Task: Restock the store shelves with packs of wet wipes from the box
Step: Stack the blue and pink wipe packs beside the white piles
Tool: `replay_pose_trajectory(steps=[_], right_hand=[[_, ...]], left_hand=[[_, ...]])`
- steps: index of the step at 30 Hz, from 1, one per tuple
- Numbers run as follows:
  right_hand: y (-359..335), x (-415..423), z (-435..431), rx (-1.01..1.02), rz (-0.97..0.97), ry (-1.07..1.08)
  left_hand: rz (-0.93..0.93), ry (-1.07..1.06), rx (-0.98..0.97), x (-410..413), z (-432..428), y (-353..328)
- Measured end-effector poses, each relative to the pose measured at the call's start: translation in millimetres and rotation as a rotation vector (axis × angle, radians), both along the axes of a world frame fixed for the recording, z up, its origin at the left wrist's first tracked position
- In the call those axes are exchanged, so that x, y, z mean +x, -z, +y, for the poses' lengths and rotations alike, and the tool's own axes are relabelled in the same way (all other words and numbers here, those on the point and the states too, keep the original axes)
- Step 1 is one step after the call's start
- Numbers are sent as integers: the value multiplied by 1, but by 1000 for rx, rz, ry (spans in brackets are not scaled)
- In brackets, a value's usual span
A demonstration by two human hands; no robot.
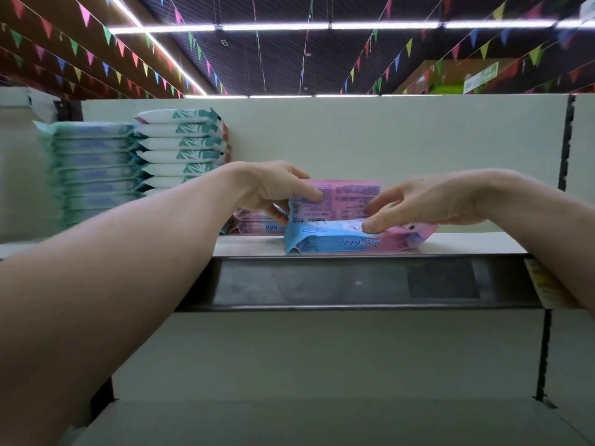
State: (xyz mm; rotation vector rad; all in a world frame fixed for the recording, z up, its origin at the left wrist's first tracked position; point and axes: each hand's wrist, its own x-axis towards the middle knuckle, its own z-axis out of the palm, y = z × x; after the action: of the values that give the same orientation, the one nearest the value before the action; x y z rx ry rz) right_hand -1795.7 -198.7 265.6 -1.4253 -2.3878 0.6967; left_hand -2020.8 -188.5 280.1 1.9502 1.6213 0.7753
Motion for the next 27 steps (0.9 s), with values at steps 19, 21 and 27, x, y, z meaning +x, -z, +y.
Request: replay_pose_trajectory(steps=[19,21,27], right_hand=[[3,0,14,301,195,287],[3,3,15,302,246,288],[2,4,10,237,93,173]], left_hand=[[-433,-43,6,-1,-9,-8],[-384,-38,-48,-1,-8,-8],[-209,-120,-195,-1,-7,-3]])
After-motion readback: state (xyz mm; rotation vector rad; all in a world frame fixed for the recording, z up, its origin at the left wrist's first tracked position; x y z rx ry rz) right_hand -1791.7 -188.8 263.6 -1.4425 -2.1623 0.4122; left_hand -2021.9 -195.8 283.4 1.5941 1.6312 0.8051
